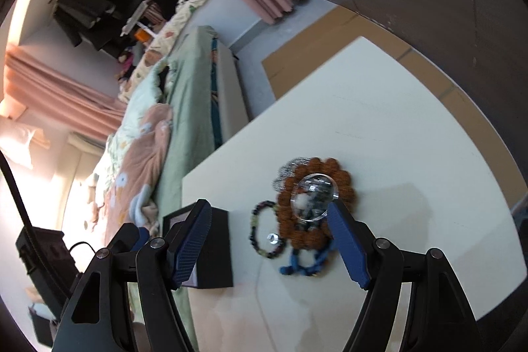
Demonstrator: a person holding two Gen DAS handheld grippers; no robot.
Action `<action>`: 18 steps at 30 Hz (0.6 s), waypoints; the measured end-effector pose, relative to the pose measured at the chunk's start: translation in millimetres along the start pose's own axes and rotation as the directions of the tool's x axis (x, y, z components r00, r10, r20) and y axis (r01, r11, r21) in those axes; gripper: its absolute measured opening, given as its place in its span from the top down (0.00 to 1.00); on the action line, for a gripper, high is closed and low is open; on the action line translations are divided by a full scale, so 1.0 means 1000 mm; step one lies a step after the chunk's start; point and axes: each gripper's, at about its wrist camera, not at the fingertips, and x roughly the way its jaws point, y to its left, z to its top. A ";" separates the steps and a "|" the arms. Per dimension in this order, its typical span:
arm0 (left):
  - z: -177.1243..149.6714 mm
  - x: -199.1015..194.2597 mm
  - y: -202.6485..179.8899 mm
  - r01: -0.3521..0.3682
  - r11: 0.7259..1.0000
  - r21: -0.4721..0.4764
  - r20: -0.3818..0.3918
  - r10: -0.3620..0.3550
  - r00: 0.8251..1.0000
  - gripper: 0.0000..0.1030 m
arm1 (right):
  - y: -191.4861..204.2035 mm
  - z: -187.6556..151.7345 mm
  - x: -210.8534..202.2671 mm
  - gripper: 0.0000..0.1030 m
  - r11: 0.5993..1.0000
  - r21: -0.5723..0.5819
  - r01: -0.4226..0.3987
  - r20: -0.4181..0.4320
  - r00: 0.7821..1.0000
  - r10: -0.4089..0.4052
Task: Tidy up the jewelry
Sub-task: 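Close the left tool on the brown bead bracelet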
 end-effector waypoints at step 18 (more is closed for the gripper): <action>-0.031 0.073 -0.050 0.012 0.996 0.086 -0.168 0.003 0.986 0.44 | -0.040 0.005 -0.022 0.29 0.996 0.072 0.060 -0.033 0.998 -0.058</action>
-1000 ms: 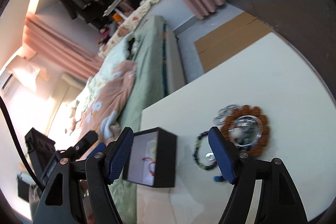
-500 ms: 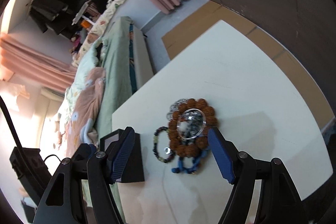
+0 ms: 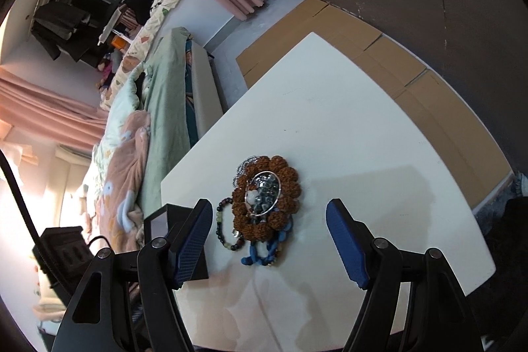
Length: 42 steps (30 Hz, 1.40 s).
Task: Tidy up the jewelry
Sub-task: 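Close the left tool on the brown bead bracelet, then carry the brown bead bracelet into the box with the left tool while the right tool grasps the silver hoop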
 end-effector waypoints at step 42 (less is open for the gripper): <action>0.008 -0.021 -0.004 0.200 0.979 -0.038 0.062 -0.197 0.978 0.81 | -0.006 0.001 0.014 0.29 0.998 -0.017 0.060 -0.032 0.998 -0.060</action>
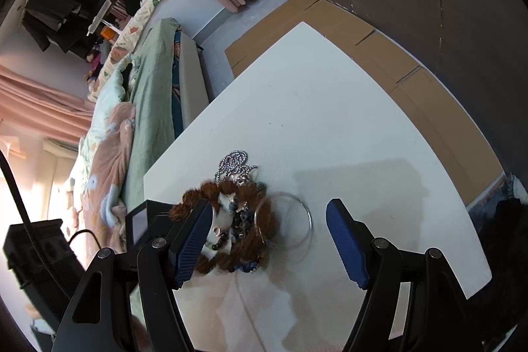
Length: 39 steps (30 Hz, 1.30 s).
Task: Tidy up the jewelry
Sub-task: 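Carry the brown bead bracelet into the box with the left tool while the right tool grasps the silver hoop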
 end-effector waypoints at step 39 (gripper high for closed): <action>0.016 -0.076 0.049 -0.067 0.995 -0.079 0.146 0.078 0.986 0.81 | 0.039 -0.046 0.043 0.29 0.788 -0.607 0.101 -0.157 0.957 -0.244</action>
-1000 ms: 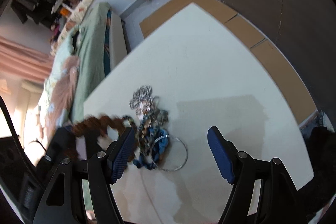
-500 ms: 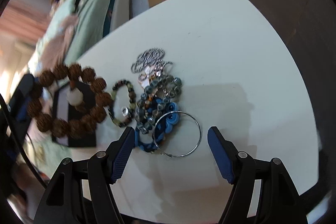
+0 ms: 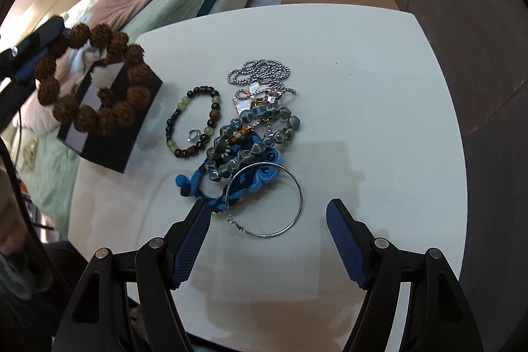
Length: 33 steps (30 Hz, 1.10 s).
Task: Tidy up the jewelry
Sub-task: 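Carry the brown bead bracelet into the box with the left tool while the right tool grasps the silver hoop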
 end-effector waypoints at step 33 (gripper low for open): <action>-0.007 -0.067 0.034 -0.080 0.994 -0.077 0.120 0.089 0.989 0.81 | 0.016 0.002 -0.024 0.50 0.992 0.051 -0.113 0.193 0.976 0.101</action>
